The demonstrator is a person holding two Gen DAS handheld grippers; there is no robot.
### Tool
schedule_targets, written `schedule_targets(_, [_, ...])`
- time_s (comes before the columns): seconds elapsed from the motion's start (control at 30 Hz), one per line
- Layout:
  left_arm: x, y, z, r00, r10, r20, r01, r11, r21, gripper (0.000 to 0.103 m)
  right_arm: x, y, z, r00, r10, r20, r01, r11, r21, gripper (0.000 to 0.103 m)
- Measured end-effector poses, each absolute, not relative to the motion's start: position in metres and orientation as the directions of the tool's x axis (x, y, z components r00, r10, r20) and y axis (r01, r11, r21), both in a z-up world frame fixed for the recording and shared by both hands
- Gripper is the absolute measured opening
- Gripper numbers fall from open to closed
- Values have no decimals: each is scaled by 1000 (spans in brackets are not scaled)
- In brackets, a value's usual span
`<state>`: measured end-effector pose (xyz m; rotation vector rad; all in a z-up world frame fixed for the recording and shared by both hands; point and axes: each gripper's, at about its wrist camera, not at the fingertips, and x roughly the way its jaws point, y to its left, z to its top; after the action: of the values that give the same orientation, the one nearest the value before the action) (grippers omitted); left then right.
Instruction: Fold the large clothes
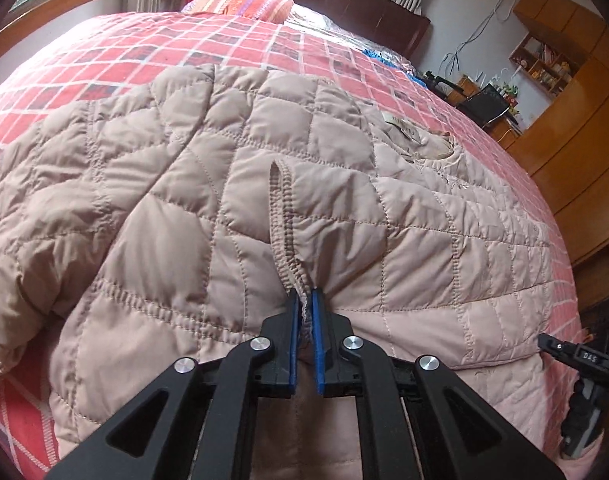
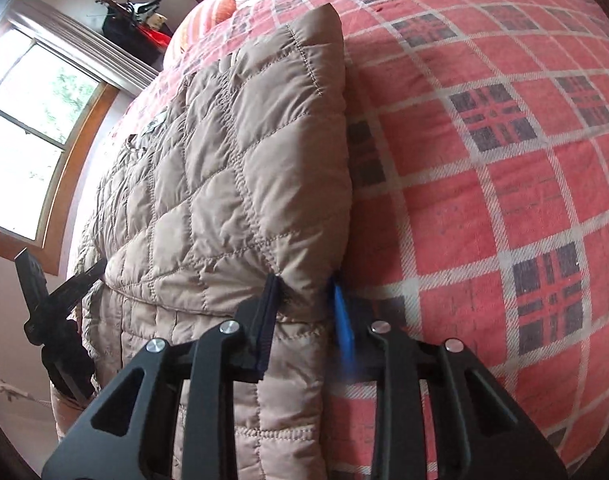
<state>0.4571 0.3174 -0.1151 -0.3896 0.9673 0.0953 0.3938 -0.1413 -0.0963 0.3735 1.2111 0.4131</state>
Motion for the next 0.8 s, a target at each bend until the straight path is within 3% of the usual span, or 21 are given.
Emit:
schedule_targets(0.07, [456, 322, -114, 565, -104, -819, -252, 923, -291, 13, 392, -143, -90, 297, 478, -826, -111, 877, 468, 33])
schedule_targets(0.13, [448, 329, -103, 571, -97, -815, -267, 917, -296, 22, 384, -145, -74, 316, 449, -835, -116, 892, 436, 33])
schedule_targets(0.27, [422, 333, -69, 637, 13, -771, -279, 936, -215, 23, 369, -141, -37, 390, 420, -820, -141, 907, 398, 34])
schedule_targets(0.4, [422, 306, -51, 658, -25, -752, -207, 955, -213, 23, 366, -114, -19, 360, 455, -814, -210, 890, 405, 33])
schedule_targets(0.8, [473, 279, -114, 520, -40, -853, -189, 969, -161, 20, 402, -35, -70, 226, 345, -911, -218, 929, 298, 29])
